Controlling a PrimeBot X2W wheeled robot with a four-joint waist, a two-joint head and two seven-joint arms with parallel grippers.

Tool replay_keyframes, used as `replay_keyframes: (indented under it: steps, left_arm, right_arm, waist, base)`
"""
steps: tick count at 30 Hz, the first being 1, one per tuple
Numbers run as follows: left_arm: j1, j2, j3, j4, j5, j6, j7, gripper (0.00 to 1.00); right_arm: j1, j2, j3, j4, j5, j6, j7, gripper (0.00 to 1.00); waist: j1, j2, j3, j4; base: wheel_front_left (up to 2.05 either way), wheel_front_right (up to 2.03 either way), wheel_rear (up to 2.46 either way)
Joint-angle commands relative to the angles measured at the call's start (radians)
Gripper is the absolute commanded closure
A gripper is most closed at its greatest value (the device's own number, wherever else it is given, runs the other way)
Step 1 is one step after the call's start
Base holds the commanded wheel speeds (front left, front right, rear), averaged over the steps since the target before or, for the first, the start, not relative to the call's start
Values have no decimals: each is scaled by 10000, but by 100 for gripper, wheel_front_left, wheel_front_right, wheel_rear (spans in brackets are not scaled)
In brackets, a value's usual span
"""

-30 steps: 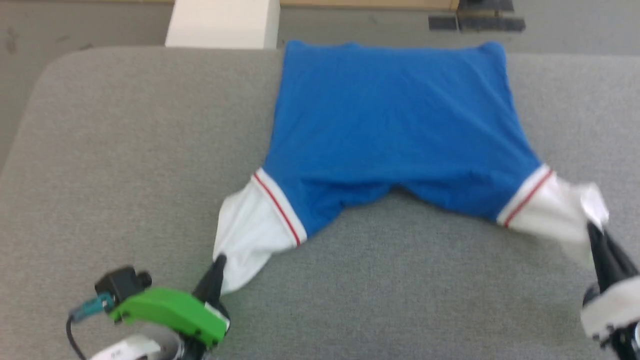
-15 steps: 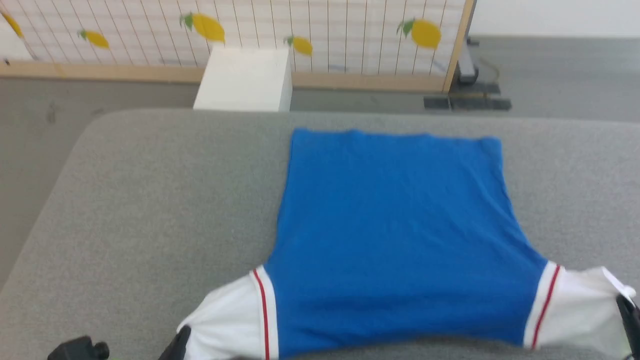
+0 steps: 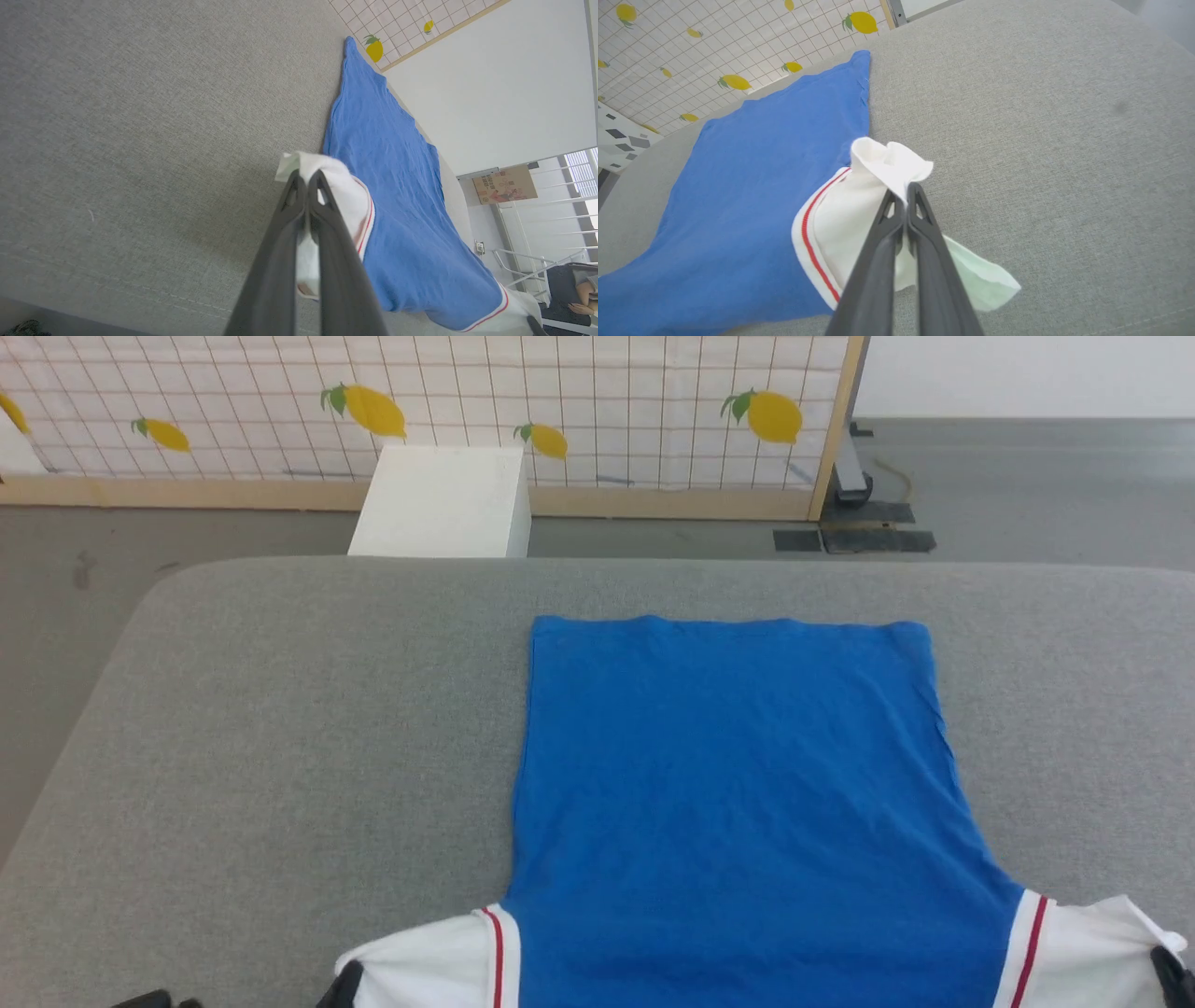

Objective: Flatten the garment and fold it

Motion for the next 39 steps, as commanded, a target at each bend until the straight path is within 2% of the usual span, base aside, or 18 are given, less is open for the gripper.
replay_keyframes:
  steps: [1, 13, 22, 23, 25, 26, 29, 33, 35, 39]
  left_arm:
    - [-350, -64, -83, 71, 69, -93, -79, 100]
    - [-2047, -162, -1157, 576, 623, -375, 153, 100]
    - [-2282, -193, -1293, 584, 718, -370, 143, 100]
    - [-2281, -202, -1301, 604, 722, -370, 130, 100]
    - [-2255, -226, -1325, 620, 709, -390, 104, 100]
    - [-2232, -234, -1346, 617, 701, -404, 100, 100]
    - [-2168, -233, -1409, 545, 714, -429, 98, 100]
    - [-2150, -243, -1509, 365, 795, -481, 36, 100]
    - [-2196, -261, -1570, 274, 885, -521, -48, 100]
    - [-2345, -317, -1736, 165, 1021, -628, -165, 100]
  right_arm:
    - [-158, 5, 110, 179, -134, -13, -132, 100]
    - [-1622, 6, 1255, 3116, -2384, -13, -639, 100]
    - [-2461, 6, 1426, 5094, -2923, -13, -1191, 100]
    - [-2486, 6, 1449, 5197, -2962, -13, -1171, 97]
    - [-2531, 6, 1385, 5282, -2812, -13, -1109, 36]
    - [-2526, 6, 1351, 5205, -2754, -13, -1042, 0]
    - [-2434, 6, 1123, 4541, -2337, -13, -637, 0]
    - [-2318, -13, 642, 2553, -2011, -13, 57, 0]
    - [-2462, -232, 343, 1397, -2039, -13, 369, 0]
    - [-3350, -861, -4, 299, -2090, -13, 917, 0]
  waist:
    - [1, 0, 249, 40]
    - [1, 0, 994, 439]
    - [1, 0, 1103, 560]
    - [1, 0, 1067, 559]
    - [1, 0, 1004, 553]
    - [1, 0, 976, 552]
    - [1, 0, 967, 563]
    - [1, 0, 1137, 633]
    - [1, 0, 1322, 698]
    - [1, 0, 1763, 837]
  base:
    - [0, 0, 0]
    - [0, 0, 0]
    - [0, 0, 0]
    - [0, 0, 0]
    - [0, 0, 0]
    - [0, 0, 0]
    - [0, 0, 0]
    - [0, 0, 0]
    - [0, 0, 0]
    - [0, 0, 0]
